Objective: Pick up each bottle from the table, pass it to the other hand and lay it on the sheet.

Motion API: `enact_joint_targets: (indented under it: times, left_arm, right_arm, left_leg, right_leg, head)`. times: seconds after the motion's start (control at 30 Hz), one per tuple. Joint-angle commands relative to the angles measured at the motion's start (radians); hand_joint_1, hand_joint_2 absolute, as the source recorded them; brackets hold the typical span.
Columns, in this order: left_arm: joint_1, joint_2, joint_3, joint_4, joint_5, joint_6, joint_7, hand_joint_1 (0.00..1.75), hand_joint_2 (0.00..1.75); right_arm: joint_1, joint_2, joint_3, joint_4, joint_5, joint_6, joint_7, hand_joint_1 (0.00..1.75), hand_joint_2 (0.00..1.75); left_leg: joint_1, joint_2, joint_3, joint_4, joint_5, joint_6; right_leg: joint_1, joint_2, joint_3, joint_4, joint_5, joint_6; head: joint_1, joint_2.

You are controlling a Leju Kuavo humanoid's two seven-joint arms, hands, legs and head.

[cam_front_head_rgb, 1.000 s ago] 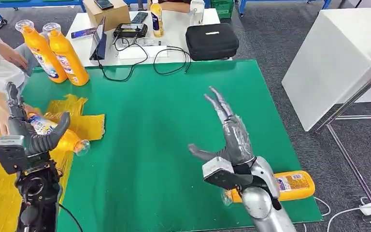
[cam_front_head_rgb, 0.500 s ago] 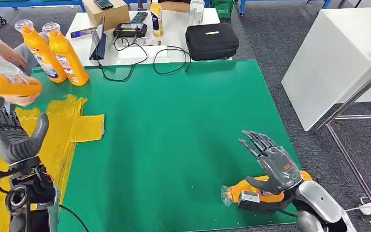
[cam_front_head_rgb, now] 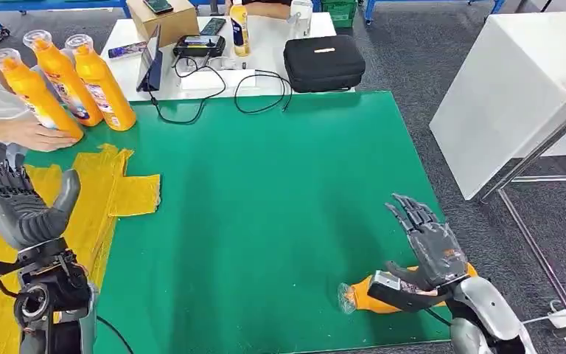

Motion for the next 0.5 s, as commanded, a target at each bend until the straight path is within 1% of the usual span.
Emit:
enact_joint_targets:
  times: [0.03,0.07,0.13,0.17,0.23,0.27,0.3,0.43,0.5]
  left_arm:
    - [-0.026,0.009,-0.024,0.046,-0.001,0.001,0.006,0.0,1.75]
    - [-0.028,0.009,-0.027,0.047,-0.001,0.001,0.006,0.0,1.75]
    - [-0.037,0.014,-0.032,0.059,-0.002,0.003,0.006,0.0,1.75]
    - [-0.042,0.016,-0.034,0.066,-0.002,0.004,0.006,0.0,1.75]
    - [-0.053,0.019,-0.035,0.082,-0.002,0.004,0.006,0.0,1.75]
    - [-0.058,0.02,-0.036,0.089,-0.001,0.003,0.006,0.0,1.75]
    - [-0.065,0.021,-0.036,0.098,-0.001,0.002,0.006,0.0,1.75]
    - [-0.07,0.022,-0.037,0.105,0.0,0.001,0.006,0.0,1.75]
    - [-0.074,0.021,-0.038,0.109,0.0,0.001,0.005,0.0,1.75]
  right_arm:
    - [-0.027,0.011,-0.017,0.152,0.006,0.003,-0.004,0.0,1.75]
    - [-0.026,0.007,-0.017,0.161,0.004,0.017,-0.003,0.0,1.75]
    - [-0.013,-0.02,-0.01,0.169,-0.008,0.048,-0.016,0.0,1.75]
    - [-0.003,-0.034,-0.011,0.17,-0.031,0.065,-0.032,0.0,1.75]
    - [0.022,-0.069,-0.023,0.166,-0.072,0.092,-0.065,0.0,1.75]
    - [0.033,-0.083,-0.029,0.162,-0.089,0.105,-0.08,0.0,1.75]
    - [0.05,-0.1,-0.038,0.154,-0.111,0.123,-0.1,0.0,1.75]
    - [0.063,-0.11,-0.049,0.147,-0.128,0.136,-0.116,0.0,1.75]
    - [0.075,-0.111,-0.057,0.135,-0.148,0.163,-0.131,0.0,1.75]
  left_leg:
    - [0.001,0.0,0.003,-0.001,-0.001,-0.001]
    - [0.002,0.0,0.005,0.0,-0.002,-0.002]
    - [0.001,-0.001,0.003,-0.001,-0.001,-0.001]
    - [0.002,-0.001,0.004,0.0,-0.002,-0.001]
    - [0.001,-0.002,0.003,-0.001,-0.001,-0.001]
    - [0.002,-0.003,0.005,0.0,-0.002,-0.001]
    - [0.001,-0.004,0.004,0.0,-0.001,-0.001]
    - [0.001,-0.003,0.004,-0.001,-0.001,-0.001]
    - [0.001,-0.003,0.004,0.0,-0.001,-0.001]
  right_leg:
    - [0.001,-0.001,0.003,-0.001,-0.001,-0.001]
    - [0.002,0.0,0.006,-0.002,-0.001,-0.001]
    - [0.001,-0.001,0.003,-0.001,-0.001,0.0]
    - [0.002,-0.001,0.005,-0.002,-0.001,-0.001]
    - [0.001,-0.002,0.003,-0.001,-0.001,0.0]
    - [0.002,-0.003,0.006,-0.002,-0.002,0.0]
    - [0.001,-0.004,0.005,-0.001,-0.002,0.0]
    - [0.001,-0.004,0.005,-0.002,-0.002,0.0]
    - [0.001,-0.003,0.006,-0.002,-0.002,0.0]
  head:
    - [0.0,0.0]
    - [0.0,0.0]
    - [0.0,0.0]
    - [0.0,0.0]
    - [0.0,0.0]
    - [0.0,0.0]
    - [0.0,0.0]
    - [0.0,0.0]
    - [0.0,0.0]
